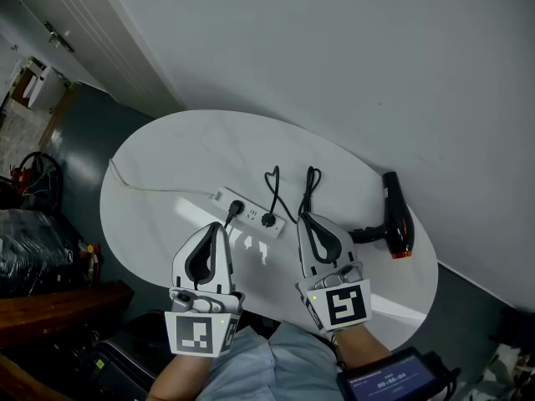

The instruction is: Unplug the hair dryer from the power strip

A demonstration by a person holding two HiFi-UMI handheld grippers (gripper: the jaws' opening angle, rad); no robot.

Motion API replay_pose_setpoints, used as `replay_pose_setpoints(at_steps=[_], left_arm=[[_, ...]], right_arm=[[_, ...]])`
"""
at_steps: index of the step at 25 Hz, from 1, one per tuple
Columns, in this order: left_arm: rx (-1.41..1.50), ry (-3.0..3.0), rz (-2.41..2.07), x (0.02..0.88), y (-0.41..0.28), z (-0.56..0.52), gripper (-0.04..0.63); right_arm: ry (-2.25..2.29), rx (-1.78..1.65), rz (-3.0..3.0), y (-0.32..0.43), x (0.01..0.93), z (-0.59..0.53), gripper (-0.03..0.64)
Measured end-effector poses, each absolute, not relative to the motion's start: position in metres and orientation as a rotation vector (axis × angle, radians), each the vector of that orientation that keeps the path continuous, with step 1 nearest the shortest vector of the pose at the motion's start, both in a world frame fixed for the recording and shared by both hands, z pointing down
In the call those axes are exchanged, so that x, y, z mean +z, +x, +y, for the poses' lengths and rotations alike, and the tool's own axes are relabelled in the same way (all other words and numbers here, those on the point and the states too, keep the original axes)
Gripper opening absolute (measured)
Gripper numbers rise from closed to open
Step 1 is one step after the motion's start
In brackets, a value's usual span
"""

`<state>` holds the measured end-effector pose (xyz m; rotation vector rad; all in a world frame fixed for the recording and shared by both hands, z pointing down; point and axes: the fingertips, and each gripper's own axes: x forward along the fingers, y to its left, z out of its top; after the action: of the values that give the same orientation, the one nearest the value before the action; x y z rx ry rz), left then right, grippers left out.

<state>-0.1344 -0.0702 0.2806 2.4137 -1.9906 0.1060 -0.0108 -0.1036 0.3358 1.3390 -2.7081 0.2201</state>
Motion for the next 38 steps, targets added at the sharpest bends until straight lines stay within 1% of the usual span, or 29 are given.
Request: replay_pose_setpoints(at_steps=[12,23,30,38], left_arm=[[0.129,2.361,-1.913,0.318,-0.146,-0.093,-0.003],[0.172,2.285,-1.845,0.364,-0.15,-0.096,-0.003],[0.189,2.257,-1.829,0.379,-0.155,-0.091,-0.003],[0.191,2.253,-1.827,0.38,-0.16,-0.09,-0.003]], right_arm=[[1.343,0.295,-2.674,-0.03,0.371,-0.123,-0.003],[1.329,0.394,-2.582,-0.039,0.439,-0.11,-0.003],[1.308,0.387,-2.639,-0.058,0.443,-0.098,-0.003],[1.301,0.396,-2.629,-0.06,0.445,-0.098,-0.003]])
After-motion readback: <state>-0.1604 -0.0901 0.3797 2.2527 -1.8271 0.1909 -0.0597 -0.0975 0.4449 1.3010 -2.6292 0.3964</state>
